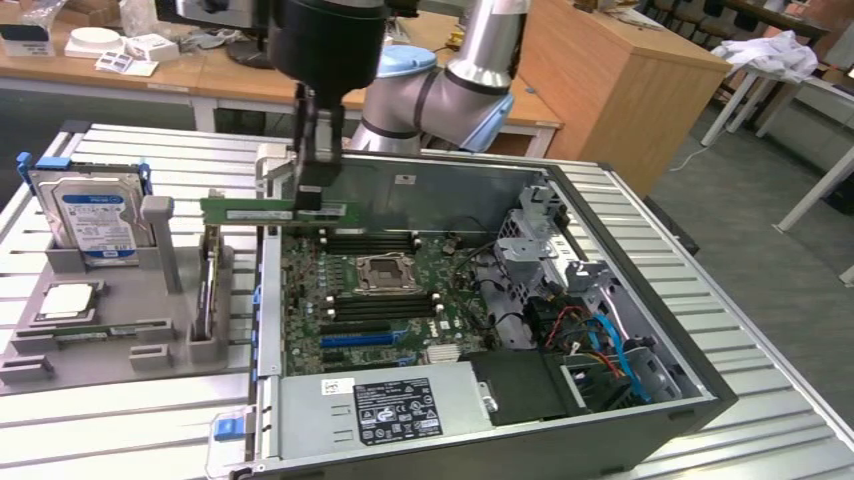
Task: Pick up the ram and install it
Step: 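Pick up the ram and move it above insertion slot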
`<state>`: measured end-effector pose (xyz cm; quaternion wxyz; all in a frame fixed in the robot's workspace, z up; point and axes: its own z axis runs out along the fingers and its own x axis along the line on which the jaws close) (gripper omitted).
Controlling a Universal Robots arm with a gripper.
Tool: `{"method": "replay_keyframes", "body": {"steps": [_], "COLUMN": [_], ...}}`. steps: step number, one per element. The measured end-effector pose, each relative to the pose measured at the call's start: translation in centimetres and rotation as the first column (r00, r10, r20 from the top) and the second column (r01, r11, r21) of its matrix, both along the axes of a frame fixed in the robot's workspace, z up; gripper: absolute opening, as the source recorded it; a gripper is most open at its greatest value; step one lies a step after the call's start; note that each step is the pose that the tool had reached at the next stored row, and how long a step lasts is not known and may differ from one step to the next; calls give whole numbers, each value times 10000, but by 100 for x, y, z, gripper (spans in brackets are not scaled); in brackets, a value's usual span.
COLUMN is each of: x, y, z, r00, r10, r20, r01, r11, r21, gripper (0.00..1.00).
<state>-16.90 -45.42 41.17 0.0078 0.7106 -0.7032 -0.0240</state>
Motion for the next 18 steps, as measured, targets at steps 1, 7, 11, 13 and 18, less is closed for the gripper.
{"method": "replay_keyframes", "body": {"steps": [1,7,11,13,18], "x": [33,203,314,376,516], "y": [0,0,0,0,0], "z": [0,0,-1,-2,-2], "r00": [10000,10000,10000,10000,10000], "r10": [0,1,0,1,0], "r20": [-1,0,0,0,0], "r01": [0,-1,0,-1,0], "r11": [10000,10000,10000,10000,10000], "r21": [-1,0,0,1,0], "gripper": [12,12,12,12,12]}}
